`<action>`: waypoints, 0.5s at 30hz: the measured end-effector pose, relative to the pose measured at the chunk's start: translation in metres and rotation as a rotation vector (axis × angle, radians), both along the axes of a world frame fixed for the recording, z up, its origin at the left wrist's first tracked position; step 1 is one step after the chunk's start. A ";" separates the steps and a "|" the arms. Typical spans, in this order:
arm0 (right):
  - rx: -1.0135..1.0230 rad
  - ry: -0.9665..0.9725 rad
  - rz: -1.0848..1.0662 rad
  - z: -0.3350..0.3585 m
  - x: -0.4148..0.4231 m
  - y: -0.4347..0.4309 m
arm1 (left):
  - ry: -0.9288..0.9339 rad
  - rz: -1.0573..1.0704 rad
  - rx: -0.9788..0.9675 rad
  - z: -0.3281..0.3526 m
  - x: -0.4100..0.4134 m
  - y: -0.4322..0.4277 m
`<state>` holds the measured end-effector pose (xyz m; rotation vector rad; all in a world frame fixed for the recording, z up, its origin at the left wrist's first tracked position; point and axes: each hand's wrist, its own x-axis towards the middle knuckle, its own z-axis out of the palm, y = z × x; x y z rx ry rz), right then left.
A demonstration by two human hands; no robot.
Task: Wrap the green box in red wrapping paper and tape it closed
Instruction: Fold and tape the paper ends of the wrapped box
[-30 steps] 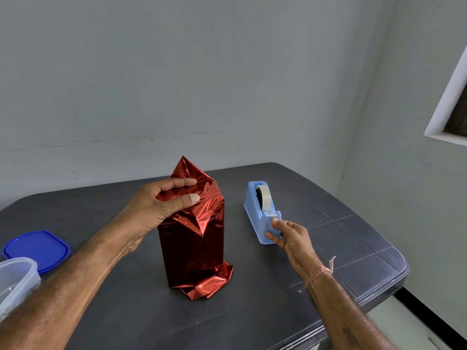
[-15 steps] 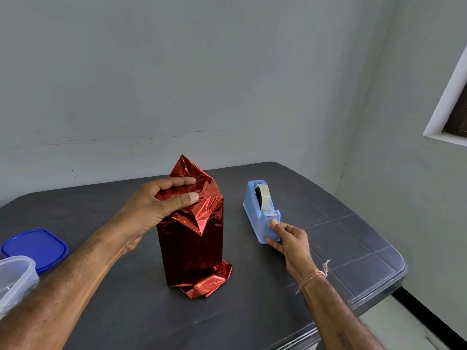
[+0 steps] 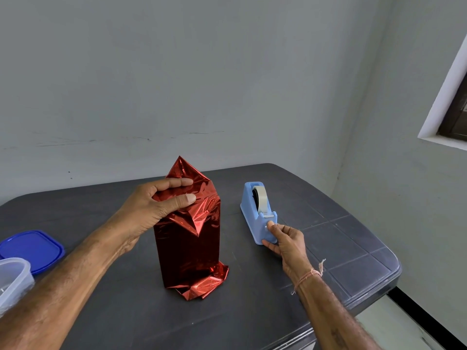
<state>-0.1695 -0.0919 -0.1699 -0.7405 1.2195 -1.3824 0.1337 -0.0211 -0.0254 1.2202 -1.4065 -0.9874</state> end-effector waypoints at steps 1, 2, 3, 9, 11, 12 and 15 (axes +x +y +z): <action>0.002 0.020 -0.013 -0.001 0.000 0.001 | 0.000 -0.002 0.001 0.001 0.000 0.000; 0.005 0.039 -0.025 -0.005 0.000 0.001 | -0.003 -0.001 0.005 0.000 -0.001 0.001; 0.004 0.055 -0.029 -0.008 0.000 0.001 | -0.006 -0.002 0.005 0.001 -0.001 0.001; 0.033 0.105 0.035 -0.004 -0.006 0.005 | -0.014 -0.006 0.012 0.001 0.000 0.001; 0.034 0.076 0.040 -0.003 -0.008 0.011 | -0.019 -0.007 0.012 0.002 -0.001 0.001; 0.036 0.060 0.036 -0.001 -0.009 0.017 | -0.019 -0.009 0.014 0.002 0.000 0.001; -0.010 0.141 0.039 0.012 -0.009 0.038 | -0.020 -0.007 0.020 0.003 -0.001 0.001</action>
